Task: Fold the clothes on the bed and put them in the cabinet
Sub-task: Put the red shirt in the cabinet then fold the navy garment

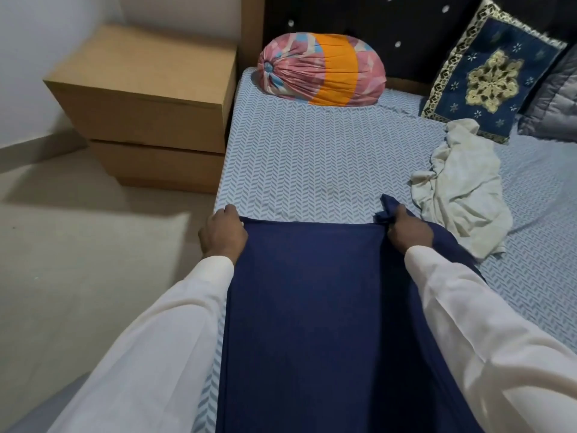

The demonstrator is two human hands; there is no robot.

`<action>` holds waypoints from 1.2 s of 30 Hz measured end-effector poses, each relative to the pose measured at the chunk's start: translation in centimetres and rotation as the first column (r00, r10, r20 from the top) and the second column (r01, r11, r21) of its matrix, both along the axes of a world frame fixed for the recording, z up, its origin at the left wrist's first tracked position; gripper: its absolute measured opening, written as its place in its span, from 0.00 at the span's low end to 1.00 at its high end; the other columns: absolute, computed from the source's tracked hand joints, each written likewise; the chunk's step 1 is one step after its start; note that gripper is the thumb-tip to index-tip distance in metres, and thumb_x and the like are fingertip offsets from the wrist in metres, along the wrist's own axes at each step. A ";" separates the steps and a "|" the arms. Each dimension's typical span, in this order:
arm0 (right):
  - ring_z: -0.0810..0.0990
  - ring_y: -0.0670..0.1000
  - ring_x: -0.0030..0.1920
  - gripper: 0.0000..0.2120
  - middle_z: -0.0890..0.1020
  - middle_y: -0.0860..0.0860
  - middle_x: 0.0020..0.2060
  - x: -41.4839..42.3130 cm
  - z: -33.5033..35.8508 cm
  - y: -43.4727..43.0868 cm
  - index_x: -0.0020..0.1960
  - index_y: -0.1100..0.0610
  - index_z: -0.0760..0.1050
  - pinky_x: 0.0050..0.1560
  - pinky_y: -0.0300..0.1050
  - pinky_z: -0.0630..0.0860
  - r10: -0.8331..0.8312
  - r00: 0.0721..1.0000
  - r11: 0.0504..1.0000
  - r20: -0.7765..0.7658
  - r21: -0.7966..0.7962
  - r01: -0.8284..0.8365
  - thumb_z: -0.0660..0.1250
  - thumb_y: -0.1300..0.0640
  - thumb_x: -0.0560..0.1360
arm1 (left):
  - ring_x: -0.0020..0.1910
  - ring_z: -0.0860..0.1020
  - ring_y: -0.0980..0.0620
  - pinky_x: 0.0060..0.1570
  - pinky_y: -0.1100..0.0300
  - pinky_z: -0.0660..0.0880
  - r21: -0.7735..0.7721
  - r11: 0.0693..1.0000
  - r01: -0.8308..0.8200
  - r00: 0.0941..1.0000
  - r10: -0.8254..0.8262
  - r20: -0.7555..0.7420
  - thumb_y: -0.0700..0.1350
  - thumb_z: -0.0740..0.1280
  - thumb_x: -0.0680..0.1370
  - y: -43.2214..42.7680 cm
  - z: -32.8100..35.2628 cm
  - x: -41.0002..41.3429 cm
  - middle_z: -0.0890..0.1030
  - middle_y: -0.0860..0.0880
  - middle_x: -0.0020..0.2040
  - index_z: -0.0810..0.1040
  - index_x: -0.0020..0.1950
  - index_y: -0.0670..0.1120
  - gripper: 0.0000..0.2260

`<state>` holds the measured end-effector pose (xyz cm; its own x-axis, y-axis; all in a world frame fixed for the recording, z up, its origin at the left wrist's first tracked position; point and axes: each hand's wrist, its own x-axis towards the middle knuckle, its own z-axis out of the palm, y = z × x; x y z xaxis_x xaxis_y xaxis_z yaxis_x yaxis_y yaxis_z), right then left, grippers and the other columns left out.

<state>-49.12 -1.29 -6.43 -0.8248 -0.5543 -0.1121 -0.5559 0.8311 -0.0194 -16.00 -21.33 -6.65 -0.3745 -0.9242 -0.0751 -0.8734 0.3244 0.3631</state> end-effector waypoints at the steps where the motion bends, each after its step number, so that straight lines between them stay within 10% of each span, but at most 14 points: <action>1: 0.80 0.65 0.54 0.15 0.80 0.65 0.53 -0.1 0.1 0.0 0.60 0.57 0.61 0.48 0.53 0.72 0.003 0.999 1.000 0.042 0.002 -0.003 0.60 0.58 0.75 | 0.59 0.74 0.40 0.48 0.49 0.71 0.011 1.000 -0.018 1.000 0.018 -0.020 0.43 0.62 0.79 0.2 0.0 -0.1 0.76 0.41 0.60 0.70 0.63 0.43 0.13; 6: 0.79 0.63 0.57 0.20 0.80 0.62 0.54 2.1 3.2 3.4 0.67 0.58 0.60 0.50 0.47 0.70 0.085 0.945 0.987 0.316 -0.155 -0.037 0.62 0.58 0.78 | 0.61 0.70 0.38 0.56 0.43 0.69 -0.046 0.999 -0.028 0.997 0.024 -0.071 0.45 0.67 0.77 5.0 1.3 0.6 0.67 0.40 0.67 0.60 0.74 0.44 0.29; 12: 0.81 0.57 0.50 0.11 0.83 0.57 0.50 9.1 3.0 14.1 0.58 0.58 0.72 0.51 0.45 0.71 0.077 0.967 0.836 0.241 -0.544 0.069 0.65 0.63 0.76 | 0.64 0.68 0.43 0.61 0.50 0.67 -0.030 0.935 0.353 0.933 -0.354 -0.065 0.52 0.63 0.79 18.9 2.5 2.0 0.68 0.44 0.67 0.63 0.74 0.48 0.25; 16: 0.79 0.62 0.55 0.09 0.82 0.61 0.53 10.3 1.9 25.3 0.55 0.60 0.76 0.57 0.52 0.72 -0.262 0.942 0.772 0.209 -0.541 0.334 0.65 0.63 0.75 | 0.78 0.51 0.43 0.75 0.45 0.51 0.161 0.810 0.564 0.816 -0.577 0.042 0.56 0.55 0.82 26.6 1.3 3.2 0.52 0.45 0.79 0.52 0.80 0.52 0.27; 20: 0.70 0.66 0.65 0.20 0.74 0.65 0.63 9.6 1.8 35.0 0.65 0.60 0.71 0.65 0.61 0.65 -0.661 0.725 0.657 0.194 -0.317 0.684 0.64 0.54 0.76 | 0.79 0.40 0.43 0.75 0.43 0.41 0.164 0.806 0.569 0.785 -0.591 0.183 0.59 0.50 0.82 28.7 -0.4 5.2 0.43 0.45 0.80 0.42 0.80 0.50 0.31; 23: 0.72 0.65 0.64 0.22 0.74 0.62 0.64 9.4 1.1 38.1 0.62 0.56 0.73 0.65 0.60 0.66 -0.625 0.728 0.725 0.281 -0.138 0.675 0.67 0.43 0.75 | 0.78 0.38 0.44 0.75 0.43 0.38 0.158 0.805 0.572 0.777 -0.594 0.210 0.62 0.49 0.82 28.5 -0.9 6.3 0.40 0.47 0.80 0.40 0.80 0.51 0.32; 27: 0.76 0.62 0.61 0.09 0.79 0.60 0.58 8.8 1.8 39.7 0.55 0.54 0.76 0.65 0.58 0.64 -0.612 0.725 0.659 0.316 -0.303 0.688 0.65 0.51 0.77 | 0.78 0.37 0.46 0.74 0.42 0.36 0.162 0.812 0.561 0.777 -0.584 0.236 0.65 0.47 0.81 28.4 -1.2 6.3 0.38 0.49 0.80 0.39 0.80 0.53 0.32; 30: 0.75 0.63 0.62 0.12 0.78 0.62 0.58 8.1 2.4 40.5 0.57 0.55 0.75 0.67 0.58 0.65 -0.656 0.640 0.553 0.402 -0.321 0.769 0.63 0.53 0.75 | 0.78 0.37 0.47 0.74 0.41 0.37 0.150 0.821 0.551 0.787 -0.571 0.232 0.64 0.47 0.81 28.6 -1.3 6.3 0.39 0.50 0.80 0.41 0.80 0.54 0.31; 36: 0.71 0.62 0.66 0.22 0.75 0.59 0.65 4.4 2.5 36.8 0.65 0.55 0.71 0.67 0.58 0.62 -0.566 0.724 0.681 0.395 -0.270 0.680 0.60 0.45 0.76 | 0.73 0.62 0.43 0.70 0.40 0.57 0.012 0.879 0.477 0.858 -0.468 0.212 0.63 0.48 0.79 29.1 -0.1 4.7 0.66 0.47 0.75 0.64 0.75 0.52 0.28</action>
<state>-44.69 35.54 -3.96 -0.9608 0.0367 -0.2747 0.1652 0.8717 -0.4614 -11.35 7.79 -6.73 -0.7472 -0.6440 -0.1638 -0.6645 0.7269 0.1731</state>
